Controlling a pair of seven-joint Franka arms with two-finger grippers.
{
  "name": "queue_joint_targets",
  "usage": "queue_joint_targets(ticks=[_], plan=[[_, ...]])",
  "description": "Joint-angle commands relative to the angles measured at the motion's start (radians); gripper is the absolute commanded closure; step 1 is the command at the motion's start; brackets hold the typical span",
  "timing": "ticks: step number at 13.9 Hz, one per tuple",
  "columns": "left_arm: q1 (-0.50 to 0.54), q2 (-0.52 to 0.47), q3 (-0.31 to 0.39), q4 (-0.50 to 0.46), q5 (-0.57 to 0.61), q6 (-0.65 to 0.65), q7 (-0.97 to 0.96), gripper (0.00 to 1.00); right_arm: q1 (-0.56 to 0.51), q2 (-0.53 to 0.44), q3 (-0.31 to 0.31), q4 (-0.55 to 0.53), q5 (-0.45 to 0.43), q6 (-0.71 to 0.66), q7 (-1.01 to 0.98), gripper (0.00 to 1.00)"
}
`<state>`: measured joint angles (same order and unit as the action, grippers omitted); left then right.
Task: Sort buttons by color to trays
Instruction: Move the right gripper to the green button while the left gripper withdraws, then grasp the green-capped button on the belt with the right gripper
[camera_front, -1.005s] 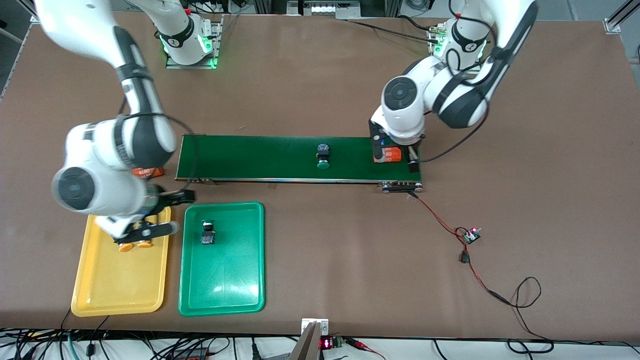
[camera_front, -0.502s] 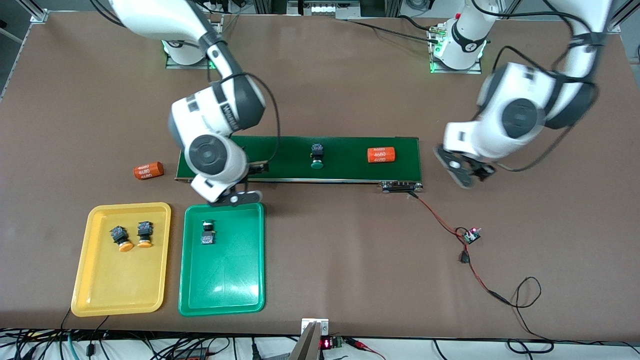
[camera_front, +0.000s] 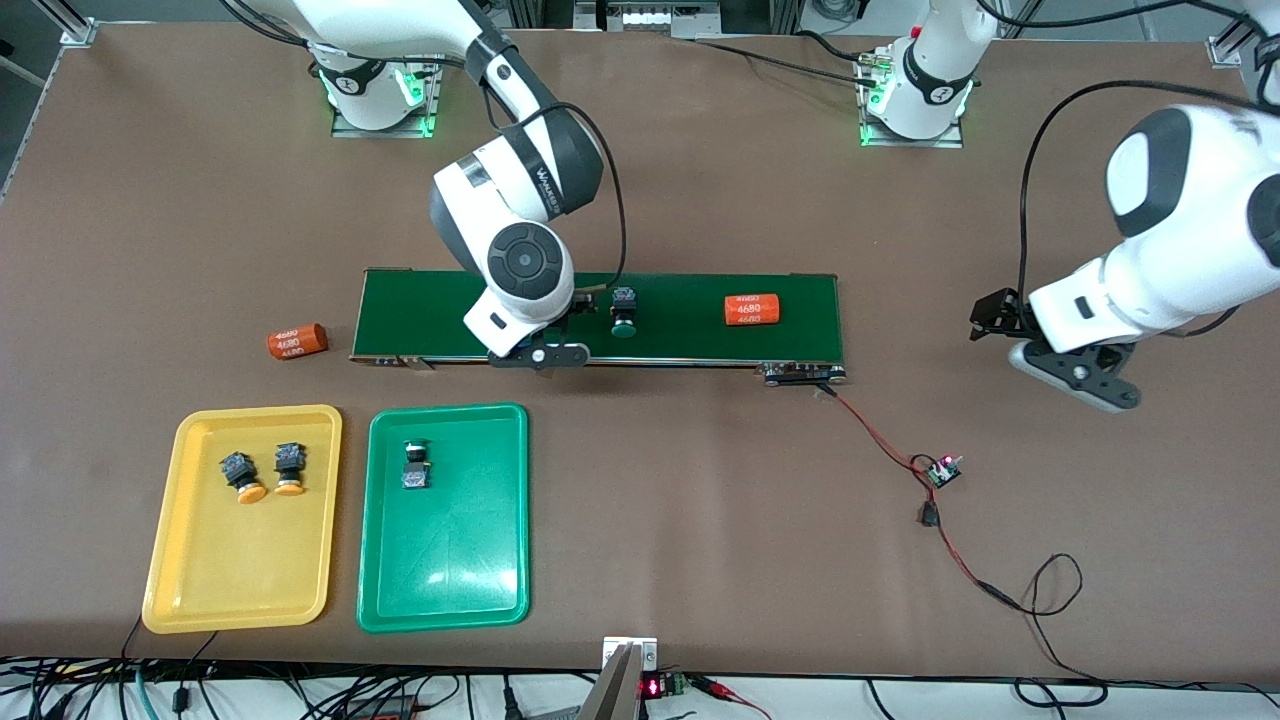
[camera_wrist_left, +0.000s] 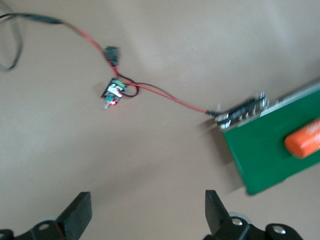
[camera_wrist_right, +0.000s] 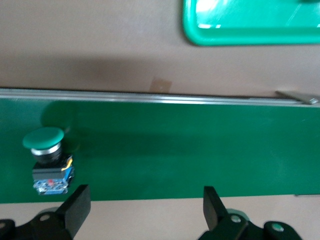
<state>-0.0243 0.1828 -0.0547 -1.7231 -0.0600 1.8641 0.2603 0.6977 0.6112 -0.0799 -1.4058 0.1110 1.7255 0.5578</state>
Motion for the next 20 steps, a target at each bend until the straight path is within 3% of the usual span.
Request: queue_joint_targets(ticks=[1, 3, 6, 8, 11, 15, 18, 19, 20], plan=[[-0.048, -0.087, 0.053, 0.013, -0.012, -0.057, -0.272, 0.0, 0.037, -0.015, -0.009, -0.044, 0.03, 0.038, 0.046, 0.0], [-0.051, -0.138, 0.055, 0.02, -0.003, -0.123, -0.413, 0.0, 0.061, -0.015, -0.009, -0.067, 0.03, 0.08, 0.077, 0.0], [-0.071, -0.198, 0.042, 0.016, 0.136, -0.14, -0.432, 0.0, 0.086, -0.013, -0.009, -0.105, 0.03, 0.173, 0.117, 0.0], [-0.072, -0.197, 0.035, 0.005, 0.135, -0.138, -0.434, 0.0, 0.091, -0.002, -0.009, -0.136, 0.03, 0.242, 0.119, 0.0], [-0.055, -0.204, 0.052, 0.0, 0.016, -0.117, -0.418, 0.0, 0.095, 0.008, -0.009, -0.162, 0.032, 0.279, 0.119, 0.0], [-0.051, -0.197, 0.046, 0.016, 0.092, -0.135, -0.417, 0.0, 0.094, 0.025, -0.009, -0.174, 0.032, 0.321, 0.129, 0.03], [-0.054, -0.197, 0.036, 0.019, 0.094, -0.145, -0.426, 0.0, 0.083, 0.033, -0.008, -0.174, 0.05, 0.325, 0.134, 0.25], [-0.054, -0.197, 0.036, 0.022, 0.094, -0.145, -0.424, 0.0, 0.08, 0.032, -0.008, -0.174, 0.082, 0.319, 0.134, 0.41], [-0.054, -0.197, 0.036, 0.026, 0.094, -0.145, -0.426, 0.0, 0.082, 0.03, -0.009, -0.174, 0.09, 0.316, 0.136, 0.68]])
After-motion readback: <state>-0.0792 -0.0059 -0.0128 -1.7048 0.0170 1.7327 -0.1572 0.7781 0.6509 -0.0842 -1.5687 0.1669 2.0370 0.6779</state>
